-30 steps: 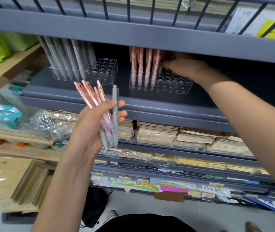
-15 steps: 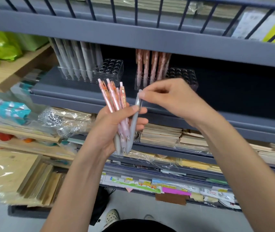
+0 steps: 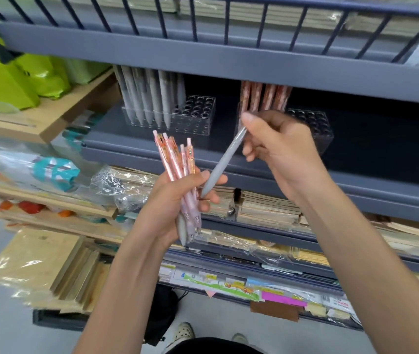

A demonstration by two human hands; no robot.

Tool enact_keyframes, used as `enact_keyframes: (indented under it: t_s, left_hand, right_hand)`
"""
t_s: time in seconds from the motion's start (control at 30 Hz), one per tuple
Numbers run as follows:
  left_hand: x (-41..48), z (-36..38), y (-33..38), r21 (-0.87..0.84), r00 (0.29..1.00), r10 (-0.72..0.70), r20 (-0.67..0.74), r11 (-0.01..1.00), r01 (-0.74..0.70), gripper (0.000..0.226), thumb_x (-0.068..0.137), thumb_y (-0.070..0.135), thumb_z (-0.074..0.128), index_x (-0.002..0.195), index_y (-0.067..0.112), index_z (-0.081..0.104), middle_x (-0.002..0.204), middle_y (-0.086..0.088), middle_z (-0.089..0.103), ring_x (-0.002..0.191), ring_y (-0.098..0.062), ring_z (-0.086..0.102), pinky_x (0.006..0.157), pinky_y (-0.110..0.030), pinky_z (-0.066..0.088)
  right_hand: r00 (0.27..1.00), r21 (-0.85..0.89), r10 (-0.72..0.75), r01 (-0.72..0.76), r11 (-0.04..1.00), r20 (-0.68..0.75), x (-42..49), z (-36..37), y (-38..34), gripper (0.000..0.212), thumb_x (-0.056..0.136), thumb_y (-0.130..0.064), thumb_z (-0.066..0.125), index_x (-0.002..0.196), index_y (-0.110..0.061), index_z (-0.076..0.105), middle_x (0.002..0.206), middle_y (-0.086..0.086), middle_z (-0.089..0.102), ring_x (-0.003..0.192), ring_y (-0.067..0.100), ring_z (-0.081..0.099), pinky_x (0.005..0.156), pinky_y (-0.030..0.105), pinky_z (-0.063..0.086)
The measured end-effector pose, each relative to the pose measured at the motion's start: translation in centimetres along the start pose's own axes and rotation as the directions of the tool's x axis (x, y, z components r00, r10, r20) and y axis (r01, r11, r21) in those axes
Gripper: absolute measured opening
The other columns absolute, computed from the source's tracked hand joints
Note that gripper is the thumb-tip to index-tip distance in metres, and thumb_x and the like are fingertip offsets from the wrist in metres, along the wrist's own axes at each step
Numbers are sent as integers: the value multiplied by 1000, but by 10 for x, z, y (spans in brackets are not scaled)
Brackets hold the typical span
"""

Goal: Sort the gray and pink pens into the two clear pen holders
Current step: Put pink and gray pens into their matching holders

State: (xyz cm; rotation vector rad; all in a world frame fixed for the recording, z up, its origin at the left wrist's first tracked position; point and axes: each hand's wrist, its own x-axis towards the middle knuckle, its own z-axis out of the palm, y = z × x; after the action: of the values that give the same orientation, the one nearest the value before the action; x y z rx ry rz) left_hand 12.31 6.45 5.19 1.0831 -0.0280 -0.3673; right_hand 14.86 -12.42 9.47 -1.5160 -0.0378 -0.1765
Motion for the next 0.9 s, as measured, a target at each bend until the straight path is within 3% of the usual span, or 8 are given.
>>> enact_keyframes:
  t_s: [0.17, 0.3, 0.4, 0.47, 0.57, 0.7, 0.8, 0.9]
  left_hand:
    - [0, -28, 12, -12, 998, 18, -58, 1000, -19, 32, 87, 11, 65, 111, -3, 50, 93, -19, 75, 53, -15, 61, 43, -21, 47]
    - [-1, -55, 17, -7, 993, 6, -115, 1000, -7, 27, 87, 19, 71, 102, 4, 56, 68, -4, 69, 43, -11, 53, 38, -20, 44]
    - [-2, -70, 18, -59, 987, 1, -159, 998, -11, 20, 91, 25, 70, 95, 15, 52, 68, -3, 64, 41, -11, 50, 37, -20, 41]
    - [-3, -77, 21, -88, 983, -10, -185, 996, -7, 17, 95, 24, 65, 97, 15, 50, 69, -4, 63, 41, -12, 49, 37, -20, 41]
    - [-3, -85, 28, -114, 980, 12, -200, 993, -35, 11, 99, 17, 57, 100, 11, 48, 68, -5, 64, 42, -13, 50, 39, -21, 43]
    - [-1, -92, 36, -87, 985, 68, -161, 993, -82, 5, 99, 14, 54, 101, 13, 49, 73, -5, 68, 42, -13, 52, 38, -20, 43]
    - [0, -98, 36, -56, 987, 78, -141, 995, -87, 6, 98, 12, 57, 102, 11, 52, 79, -6, 71, 45, -14, 54, 39, -22, 45]
    - [3, -101, 35, -67, 987, 56, -152, 996, -66, 15, 96, 13, 62, 108, 8, 55, 82, -7, 72, 49, -15, 58, 42, -23, 48]
  right_hand:
    - [985, -114, 67, -49, 992, 161, -6, 38, 8, 6, 88, -10, 70, 92, -6, 71, 74, 8, 73, 65, 17, 68, 62, 24, 56]
    - [993, -166, -119, 115, 979, -14, 4, 61, 3, 7, 95, -16, 63, 93, -9, 65, 74, 6, 74, 70, 21, 72, 66, 31, 60]
    - [948, -248, -262, 214, 945, -180, 20, 77, 1, 3, 96, -16, 59, 94, -14, 61, 76, 1, 72, 72, 19, 72, 69, 29, 60]
    - [934, -286, -292, 228, 931, -206, 31, 85, 3, 2, 96, -13, 60, 98, -12, 60, 84, 2, 71, 77, 16, 72, 75, 30, 59]
    - [924, -415, -326, 221, 883, -202, 48, 93, 6, 3, 96, -16, 60, 97, -18, 61, 92, -1, 70, 91, 19, 69, 89, 43, 55]
    - [913, -532, -337, 172, 829, -229, 66, 104, 1, 38, 95, -20, 60, 66, -43, 68, 71, -23, 69, 84, 10, 70, 88, 34, 54]
    - [929, -686, -310, 91, 722, -203, 86, 109, 3, 17, 95, -33, 60, 84, -25, 70, 88, -6, 75, 92, 19, 70, 91, 36, 52]
    - [936, -776, -289, 27, 631, -202, 102, 113, 6, 26, 95, -42, 57, 96, -16, 64, 104, 10, 72, 100, 28, 65, 87, 30, 47]
